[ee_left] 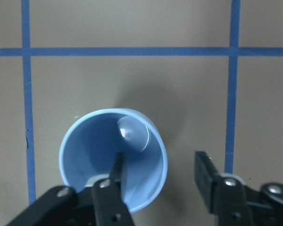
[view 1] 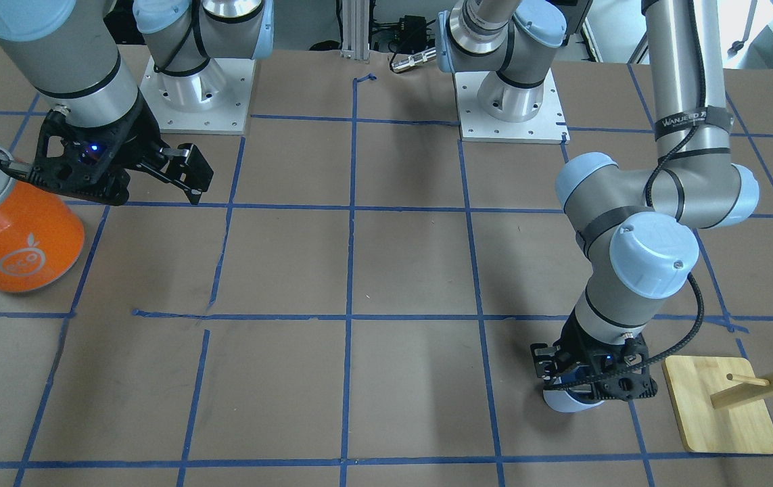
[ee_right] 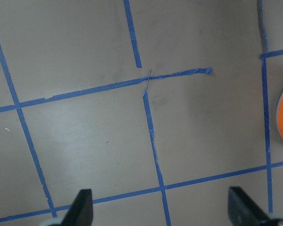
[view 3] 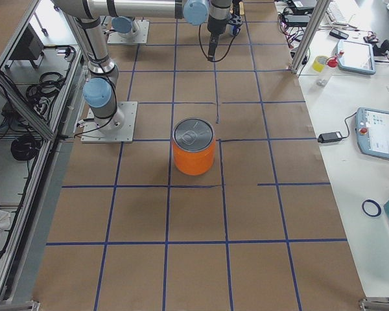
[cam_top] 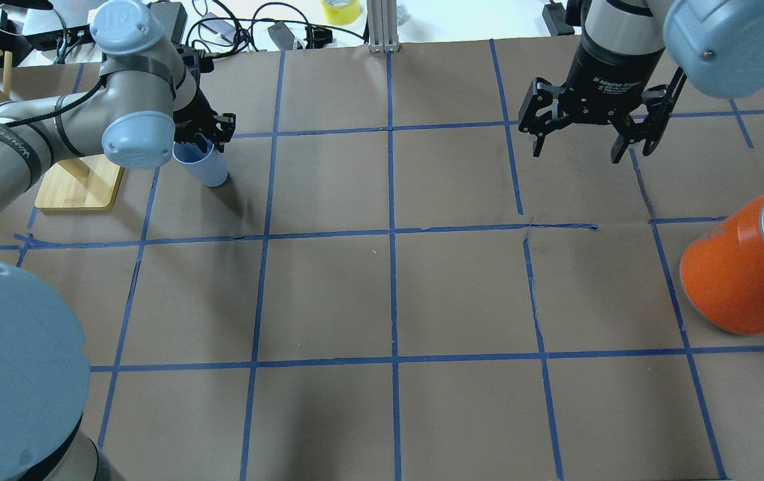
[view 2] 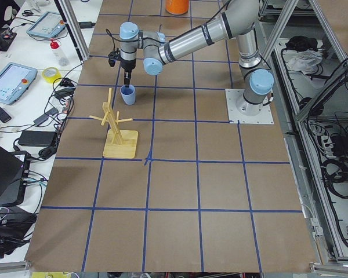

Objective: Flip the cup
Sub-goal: 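Open the left gripper and raise it away from the cup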

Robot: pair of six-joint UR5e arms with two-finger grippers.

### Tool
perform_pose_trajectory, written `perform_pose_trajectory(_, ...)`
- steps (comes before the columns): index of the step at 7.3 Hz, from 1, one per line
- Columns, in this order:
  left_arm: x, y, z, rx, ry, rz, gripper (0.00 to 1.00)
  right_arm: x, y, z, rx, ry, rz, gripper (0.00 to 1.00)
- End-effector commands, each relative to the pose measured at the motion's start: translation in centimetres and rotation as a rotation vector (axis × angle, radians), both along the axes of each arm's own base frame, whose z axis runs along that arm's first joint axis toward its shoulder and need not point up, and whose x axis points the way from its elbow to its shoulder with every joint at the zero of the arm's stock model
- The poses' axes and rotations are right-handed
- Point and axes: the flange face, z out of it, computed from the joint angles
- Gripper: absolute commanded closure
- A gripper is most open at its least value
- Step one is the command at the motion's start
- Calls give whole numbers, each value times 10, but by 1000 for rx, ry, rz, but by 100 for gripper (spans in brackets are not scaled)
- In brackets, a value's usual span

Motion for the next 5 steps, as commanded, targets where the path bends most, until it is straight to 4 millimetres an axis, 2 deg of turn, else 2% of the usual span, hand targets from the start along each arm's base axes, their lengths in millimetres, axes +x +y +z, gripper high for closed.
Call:
perform_pose_trajectory(1, -13, 36, 70, 53, 6, -6, 0, 0, 0, 1, 0, 0, 0, 0)
perform_pose_trajectory(4, -33, 118, 160, 136, 87, -31, 0, 0, 1, 1, -3, 0, 0, 0)
perform_pose_trajectory(5, -35, 135, 178, 138, 92, -34, 0, 0, 1, 2, -3, 0, 0, 0)
